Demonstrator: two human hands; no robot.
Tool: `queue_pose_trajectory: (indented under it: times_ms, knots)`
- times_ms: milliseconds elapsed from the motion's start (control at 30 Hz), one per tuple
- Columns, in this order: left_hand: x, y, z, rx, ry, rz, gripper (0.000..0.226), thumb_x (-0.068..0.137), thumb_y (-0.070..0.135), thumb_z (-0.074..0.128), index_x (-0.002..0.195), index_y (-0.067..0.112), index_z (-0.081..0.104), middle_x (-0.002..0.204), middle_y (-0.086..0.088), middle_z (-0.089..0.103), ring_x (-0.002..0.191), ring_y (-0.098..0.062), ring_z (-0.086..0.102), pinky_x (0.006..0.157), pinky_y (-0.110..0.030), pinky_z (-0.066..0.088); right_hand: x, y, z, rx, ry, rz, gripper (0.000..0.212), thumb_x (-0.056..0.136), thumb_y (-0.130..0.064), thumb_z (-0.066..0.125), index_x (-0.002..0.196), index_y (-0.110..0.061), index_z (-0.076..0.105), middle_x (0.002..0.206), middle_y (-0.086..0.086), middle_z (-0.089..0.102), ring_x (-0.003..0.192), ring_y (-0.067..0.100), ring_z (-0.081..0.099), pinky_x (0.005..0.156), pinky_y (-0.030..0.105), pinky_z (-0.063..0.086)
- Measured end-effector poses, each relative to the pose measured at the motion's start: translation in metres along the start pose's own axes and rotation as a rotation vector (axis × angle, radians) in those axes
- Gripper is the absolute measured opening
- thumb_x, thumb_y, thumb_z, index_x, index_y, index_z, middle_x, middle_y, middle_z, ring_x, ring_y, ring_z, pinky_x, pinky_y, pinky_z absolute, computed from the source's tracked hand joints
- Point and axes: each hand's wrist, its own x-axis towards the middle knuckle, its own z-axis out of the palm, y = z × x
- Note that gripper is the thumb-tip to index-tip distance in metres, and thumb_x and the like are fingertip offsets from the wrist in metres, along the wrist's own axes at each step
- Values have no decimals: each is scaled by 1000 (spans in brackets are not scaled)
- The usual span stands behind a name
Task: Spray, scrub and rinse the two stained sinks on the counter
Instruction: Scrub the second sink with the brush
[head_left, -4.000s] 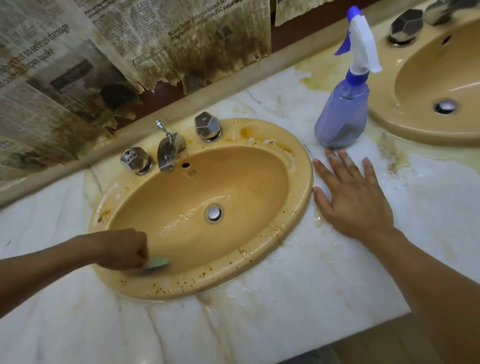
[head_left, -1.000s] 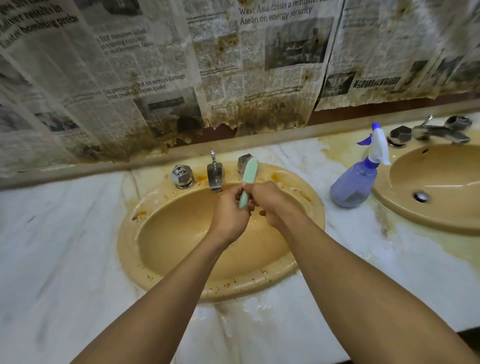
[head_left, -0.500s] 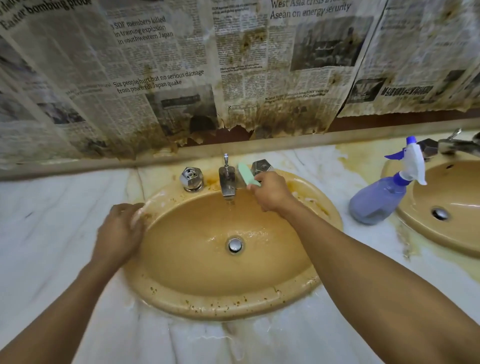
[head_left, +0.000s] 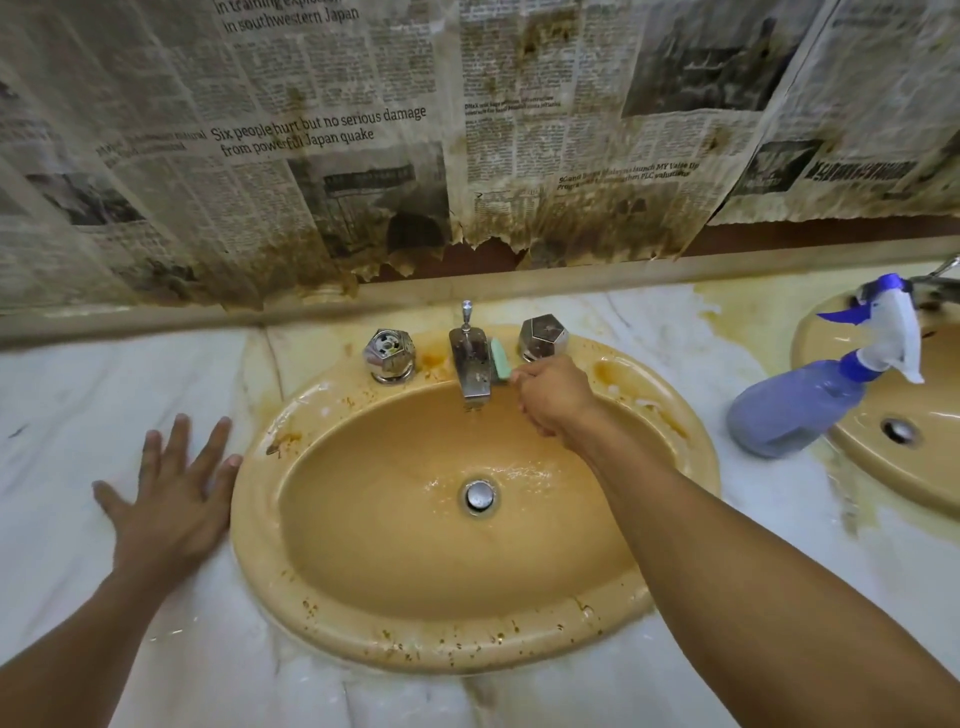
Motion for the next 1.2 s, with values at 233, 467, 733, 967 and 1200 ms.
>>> queue_pose_trajectory:
  times_ms: [233, 467, 733, 967, 1200]
  knots:
    - [-1, 1, 0, -9, 6, -2, 55, 105, 64, 16, 156, 61, -2, 172, 11, -7, 158, -14, -10, 115, -75, -1, 8, -16, 20, -112, 199, -58, 25, 97, -14, 53, 103, -1, 74, 103, 16, 70, 98, 33, 66, 82, 37, 57]
    - [-3, 4, -3, -23, 5, -2, 54, 104, 66, 14, 155, 62, -2, 173, 10, -4, 158, -14, -9, 115, -75, -1, 2, -35, 14, -358, 166, -115, 14, 95, -11, 53, 84, -8, 61, 96, 14, 61, 83, 28, 51, 68, 33, 39]
    - [0, 1, -2, -6, 22, 7, 58, 99, 72, 8, 156, 60, 3, 173, 8, -1, 158, -16, -6, 114, -76, 2, 2, -25, -2, -501, 108, -135, 19, 95, -16, 54, 96, -5, 70, 99, 12, 62, 82, 26, 57, 66, 29, 41]
    - [-1, 0, -3, -39, 21, 13, 62, 95, 76, 5, 156, 61, 4, 173, 9, 0, 159, -16, -5, 114, -76, 0, -26, -18, -1, -1002, 273, -356, 25, 94, -8, 51, 112, -9, 68, 93, 13, 65, 81, 32, 59, 63, 33, 38]
    - [0, -2, 0, -45, 32, 18, 65, 94, 77, 4, 156, 61, 7, 173, 8, 2, 158, -15, -4, 115, -75, -1, -34, 4, -20, -1037, 250, -345, 25, 89, -10, 52, 109, -10, 68, 84, 12, 56, 81, 36, 59, 62, 33, 37]
